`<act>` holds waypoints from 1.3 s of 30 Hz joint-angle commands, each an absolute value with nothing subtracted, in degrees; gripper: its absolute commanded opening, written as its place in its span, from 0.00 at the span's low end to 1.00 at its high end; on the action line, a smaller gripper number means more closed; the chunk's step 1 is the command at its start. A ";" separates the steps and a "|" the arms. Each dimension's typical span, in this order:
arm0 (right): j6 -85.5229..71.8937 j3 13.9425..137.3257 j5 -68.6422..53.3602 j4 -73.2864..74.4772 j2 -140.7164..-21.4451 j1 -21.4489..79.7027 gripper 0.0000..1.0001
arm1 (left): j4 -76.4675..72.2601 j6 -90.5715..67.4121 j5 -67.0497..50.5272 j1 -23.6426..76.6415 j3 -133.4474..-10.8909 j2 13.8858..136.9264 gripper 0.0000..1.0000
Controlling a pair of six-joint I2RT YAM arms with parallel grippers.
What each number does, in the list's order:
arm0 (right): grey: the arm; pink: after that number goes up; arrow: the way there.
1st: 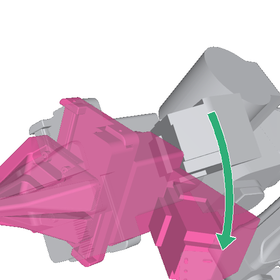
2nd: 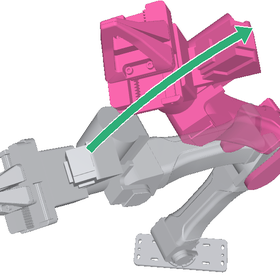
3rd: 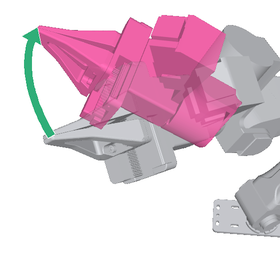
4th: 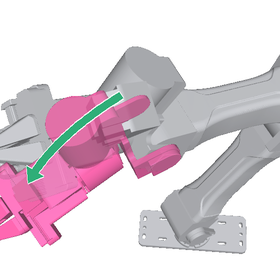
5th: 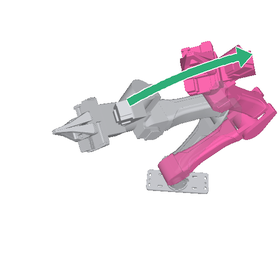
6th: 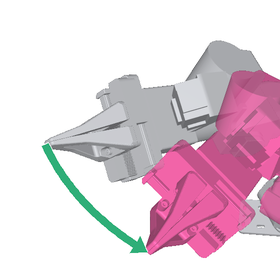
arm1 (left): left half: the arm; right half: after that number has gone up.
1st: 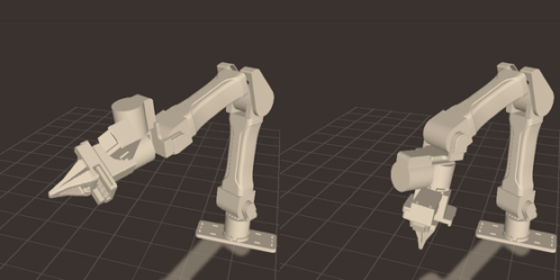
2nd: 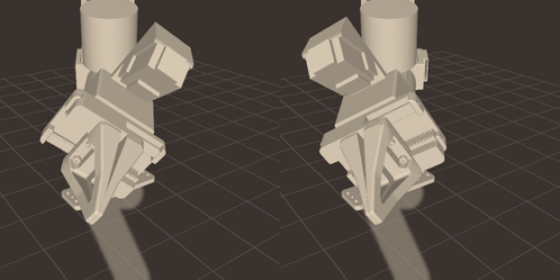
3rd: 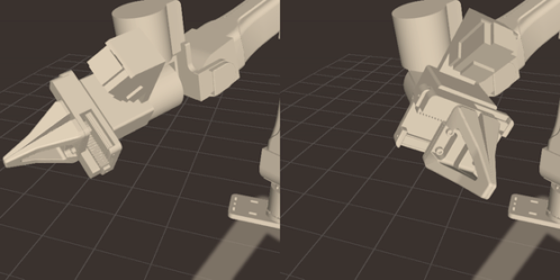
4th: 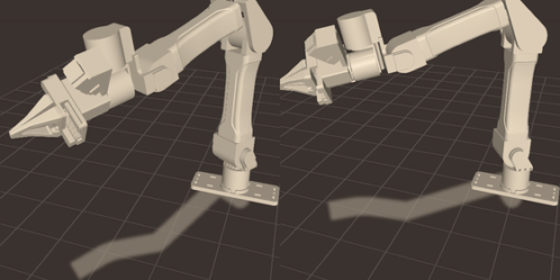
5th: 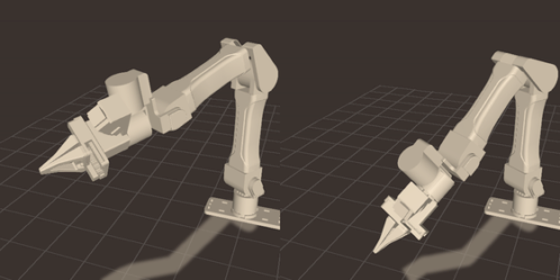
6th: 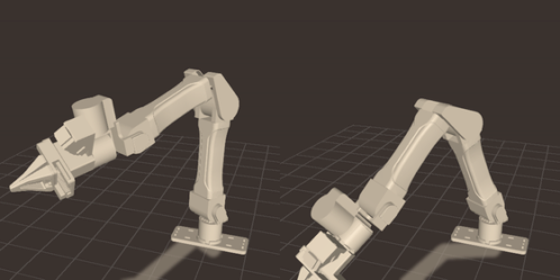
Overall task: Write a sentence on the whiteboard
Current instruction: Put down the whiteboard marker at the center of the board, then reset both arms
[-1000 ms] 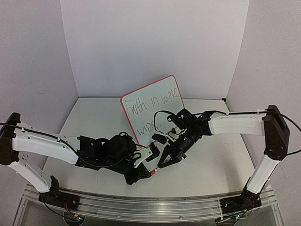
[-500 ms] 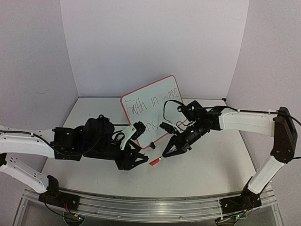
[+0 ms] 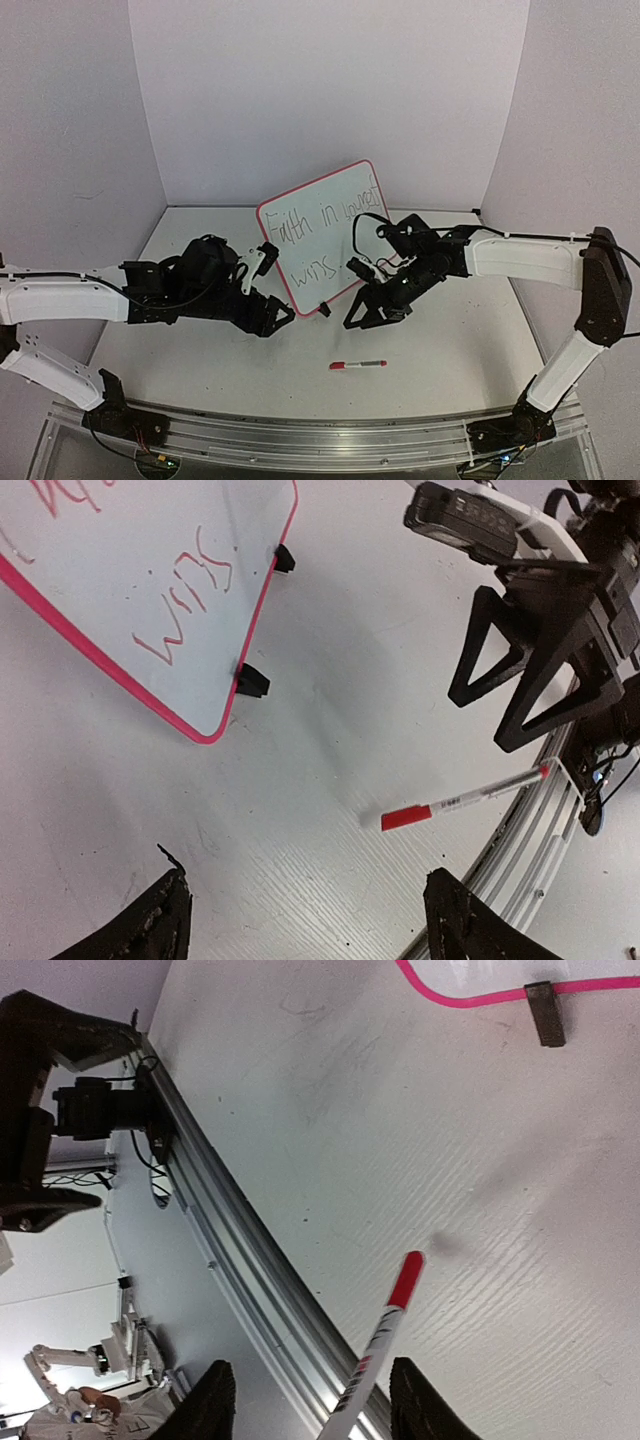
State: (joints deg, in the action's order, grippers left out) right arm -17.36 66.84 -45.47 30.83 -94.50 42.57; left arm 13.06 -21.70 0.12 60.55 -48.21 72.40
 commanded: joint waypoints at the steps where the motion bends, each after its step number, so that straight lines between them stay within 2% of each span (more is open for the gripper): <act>1: -18.53 68.56 -33.30 30.23 -94.08 41.97 0.60 | 13.34 -27.16 0.61 55.70 -47.56 71.77 0.80; 4: -19.82 67.84 -28.01 30.23 -93.24 40.35 0.67 | 13.91 -28.47 0.70 51.30 -46.46 71.94 0.81; 6: -20.47 67.20 -25.10 30.17 -92.68 38.85 0.95 | 13.44 -28.86 0.55 48.43 -45.22 72.38 0.82; 7: -20.62 66.89 -23.79 30.09 -92.53 37.93 0.98 | 12.95 -29.09 0.66 46.92 -44.40 72.60 0.83; 14: -19.17 63.37 -12.98 28.26 -90.51 32.03 0.98 | 6.56 -31.77 -0.94 32.50 -39.12 75.62 0.84; 18: -17.16 61.34 -8.66 27.27 -88.68 25.18 0.98 | 4.79 -31.45 -4.26 21.95 -39.01 78.29 0.85; 23: -15.32 58.72 -7.65 25.25 -85.55 13.73 0.98 | 4.86 -29.92 -0.60 10.67 -40.15 77.20 0.86; 29: -13.83 53.67 -5.36 18.20 -76.11 3.82 0.98 | 3.70 -22.66 11.51 8.00 -41.98 67.71 0.89; 33: -11.46 48.10 -1.22 9.60 -67.51 3.48 0.98 | 0.42 -16.06 15.44 8.00 -41.77 62.14 0.89; 39: -9.93 34.95 4.22 -5.87 -57.38 3.45 0.98 | -8.17 -13.71 22.26 7.96 -35.08 57.16 0.96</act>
State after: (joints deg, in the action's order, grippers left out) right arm -12.08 42.75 -1.55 7.32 -61.75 3.31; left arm -1.12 -17.49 15.04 7.97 -39.09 59.27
